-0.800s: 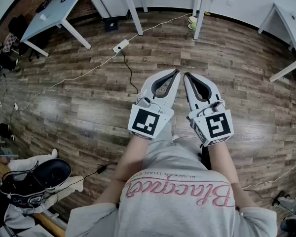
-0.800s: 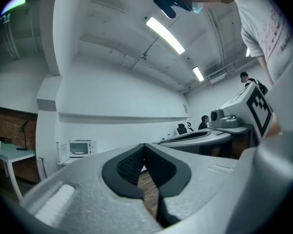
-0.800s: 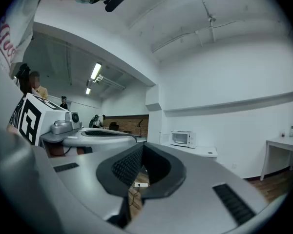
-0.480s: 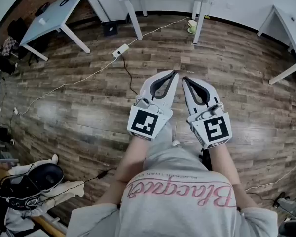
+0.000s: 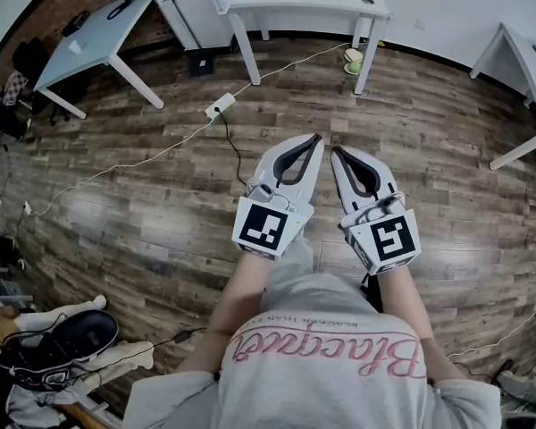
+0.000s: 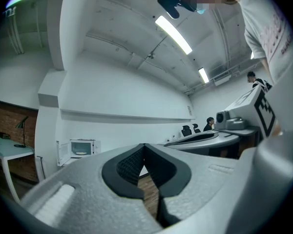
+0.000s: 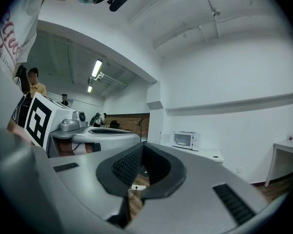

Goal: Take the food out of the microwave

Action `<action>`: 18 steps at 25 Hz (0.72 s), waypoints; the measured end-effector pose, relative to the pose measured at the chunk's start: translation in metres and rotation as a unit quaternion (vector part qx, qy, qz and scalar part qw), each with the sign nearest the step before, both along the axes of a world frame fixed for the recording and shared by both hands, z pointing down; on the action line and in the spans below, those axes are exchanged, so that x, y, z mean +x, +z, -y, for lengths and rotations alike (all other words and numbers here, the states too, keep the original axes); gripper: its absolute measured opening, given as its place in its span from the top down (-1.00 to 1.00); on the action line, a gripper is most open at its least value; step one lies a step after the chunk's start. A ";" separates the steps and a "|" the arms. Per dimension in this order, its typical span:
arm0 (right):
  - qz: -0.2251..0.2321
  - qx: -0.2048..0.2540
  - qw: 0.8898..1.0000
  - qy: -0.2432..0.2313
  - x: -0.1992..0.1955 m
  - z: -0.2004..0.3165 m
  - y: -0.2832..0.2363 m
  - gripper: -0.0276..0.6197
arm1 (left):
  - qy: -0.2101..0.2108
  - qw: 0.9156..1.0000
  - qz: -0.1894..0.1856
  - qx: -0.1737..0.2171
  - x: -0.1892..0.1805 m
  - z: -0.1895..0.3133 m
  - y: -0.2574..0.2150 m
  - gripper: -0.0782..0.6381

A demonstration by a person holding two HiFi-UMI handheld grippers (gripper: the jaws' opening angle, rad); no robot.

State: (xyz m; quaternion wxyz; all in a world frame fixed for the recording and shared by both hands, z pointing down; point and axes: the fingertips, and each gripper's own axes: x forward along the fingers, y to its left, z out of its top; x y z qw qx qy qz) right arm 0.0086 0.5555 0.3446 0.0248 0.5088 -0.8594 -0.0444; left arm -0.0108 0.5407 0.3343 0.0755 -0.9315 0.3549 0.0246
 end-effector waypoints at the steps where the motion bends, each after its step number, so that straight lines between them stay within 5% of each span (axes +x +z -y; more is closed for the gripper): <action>1: 0.000 -0.003 1.000 0.001 -0.001 0.009 0.000 0.89 | 0.000 1.000 0.001 0.002 -0.001 0.010 -0.001 0.77; 18: 0.000 -0.008 1.000 0.002 -0.031 0.139 -0.002 0.89 | 0.014 1.000 0.001 0.003 -0.028 0.140 -0.012 0.77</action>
